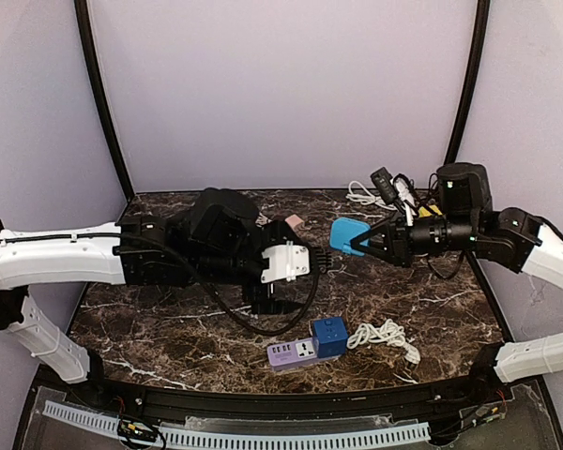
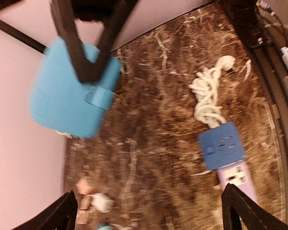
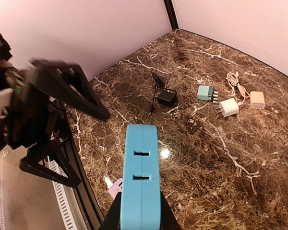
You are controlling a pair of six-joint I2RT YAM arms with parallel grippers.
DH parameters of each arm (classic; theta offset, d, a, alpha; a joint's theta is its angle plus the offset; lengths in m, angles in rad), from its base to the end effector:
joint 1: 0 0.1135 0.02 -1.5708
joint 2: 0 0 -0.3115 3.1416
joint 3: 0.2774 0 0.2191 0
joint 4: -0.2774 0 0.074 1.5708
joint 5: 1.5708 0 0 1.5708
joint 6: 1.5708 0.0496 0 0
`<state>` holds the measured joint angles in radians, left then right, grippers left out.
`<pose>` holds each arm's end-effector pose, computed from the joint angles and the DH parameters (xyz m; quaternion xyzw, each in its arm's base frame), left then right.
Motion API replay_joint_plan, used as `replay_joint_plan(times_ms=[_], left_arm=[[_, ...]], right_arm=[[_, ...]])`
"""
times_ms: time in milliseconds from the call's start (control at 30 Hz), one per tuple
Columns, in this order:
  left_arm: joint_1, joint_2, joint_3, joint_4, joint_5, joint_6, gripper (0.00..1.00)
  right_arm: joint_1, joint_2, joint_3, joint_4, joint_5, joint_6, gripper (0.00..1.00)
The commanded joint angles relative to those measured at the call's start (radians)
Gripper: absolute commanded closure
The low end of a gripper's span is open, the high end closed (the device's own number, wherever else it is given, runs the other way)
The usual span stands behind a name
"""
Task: Insert the plug
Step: Pick up the plug from the center of the board, then adjust the socket at the center of the board.
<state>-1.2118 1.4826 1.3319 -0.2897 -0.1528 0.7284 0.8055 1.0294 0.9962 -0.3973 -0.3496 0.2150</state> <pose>0.1199 -0.2981 0.3990 0.6715 0.5096 -0.0652 0.5339 0.1136 0.1428 0.3831 -0.3310 0.7658 0.3874 0.3923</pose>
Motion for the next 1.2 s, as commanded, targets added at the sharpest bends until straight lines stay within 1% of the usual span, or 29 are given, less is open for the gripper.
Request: replay_joint_plan(times_ms=[0,33,100,233,367,400,500,533,567,600,633,667,700,733,767,800,833,867,933,1000,1067,1133,1167], left_arm=[[0.038,-0.012,-0.213,-0.085,0.324,-0.497,0.03],[0.046,0.008,-0.276,-0.033,0.339,-0.562,0.02],[0.069,0.046,-0.343,0.045,0.359,-0.611,0.01],[0.096,0.12,-0.409,0.158,0.356,-0.563,0.01],[0.098,0.197,-0.435,0.205,0.341,-0.532,0.02],[0.098,0.208,-0.44,0.215,0.356,-0.535,0.02],[0.097,0.243,-0.465,0.255,0.363,-0.536,0.1],[0.098,0.245,-0.471,0.263,0.357,-0.522,0.16],[0.098,0.246,-0.481,0.278,0.351,-0.51,0.19],[0.098,0.246,-0.491,0.285,0.335,-0.481,0.27],[0.099,0.243,-0.493,0.286,0.326,-0.466,0.32],[0.1,0.241,-0.496,0.286,0.313,-0.434,0.41],[0.105,0.239,-0.497,0.281,0.311,-0.419,0.47],[0.108,0.235,-0.497,0.265,0.312,-0.385,0.58],[0.118,0.233,-0.496,0.255,0.313,-0.368,0.65],[0.122,0.229,-0.498,0.231,0.319,-0.335,0.78],[0.13,0.225,-0.501,0.22,0.322,-0.315,0.83],[0.135,0.215,-0.51,0.202,0.323,-0.27,0.91],[0.15,0.196,-0.539,0.196,0.298,-0.197,0.98],[0.161,0.178,-0.571,0.202,0.269,-0.119,0.99],[0.185,0.168,-0.585,0.212,0.254,-0.073,0.99],[0.206,0.169,-0.581,0.206,0.292,-0.032,0.98],[0.207,0.171,-0.578,0.203,0.317,-0.001,0.94]], right_arm=[[-0.055,-0.04,-0.026,0.033,-0.099,-0.09,1.0],[-0.066,-0.033,-0.03,0.03,-0.105,-0.099,1.0],[-0.081,-0.019,-0.043,0.031,-0.121,-0.115,1.0],[-0.099,0.002,-0.068,0.042,-0.151,-0.134,1.0],[-0.107,0.028,-0.079,0.049,-0.191,-0.164,1.0],[-0.109,0.033,-0.081,0.048,-0.201,-0.173,1.0],[-0.111,0.035,-0.087,0.051,-0.242,-0.198,1.0],[-0.111,0.034,-0.091,0.056,-0.251,-0.2,1.0],[-0.111,0.032,-0.098,0.062,-0.26,-0.207,1.0],[-0.111,0.029,-0.105,0.071,-0.269,-0.207,1.0],[-0.111,0.028,-0.116,0.083,-0.278,-0.208,1.0],[-0.112,0.025,-0.128,0.098,-0.288,-0.227,1.0],[-0.111,0.023,-0.141,0.117,-0.298,-0.237,1.0],[-0.111,0.022,-0.156,0.137,-0.307,-0.24,1.0],[-0.111,0.022,-0.167,0.158,-0.317,-0.246,1.0],[-0.111,0.024,-0.178,0.175,-0.335,-0.252,1.0],[-0.111,0.025,-0.187,0.197,-0.358,-0.258,1.0],[-0.11,0.025,-0.199,0.219,-0.382,-0.258,1.0],[-0.099,0.012,-0.246,0.297,-0.4,-0.249,1.0],[-0.08,-0.003,-0.288,0.367,-0.385,-0.254,1.0],[-0.052,-0.014,-0.335,0.439,-0.361,-0.266,1.0],[-0.027,-0.013,-0.369,0.502,-0.362,-0.285,1.0],[-0.016,-0.007,-0.379,0.527,-0.365,-0.297,1.0]])
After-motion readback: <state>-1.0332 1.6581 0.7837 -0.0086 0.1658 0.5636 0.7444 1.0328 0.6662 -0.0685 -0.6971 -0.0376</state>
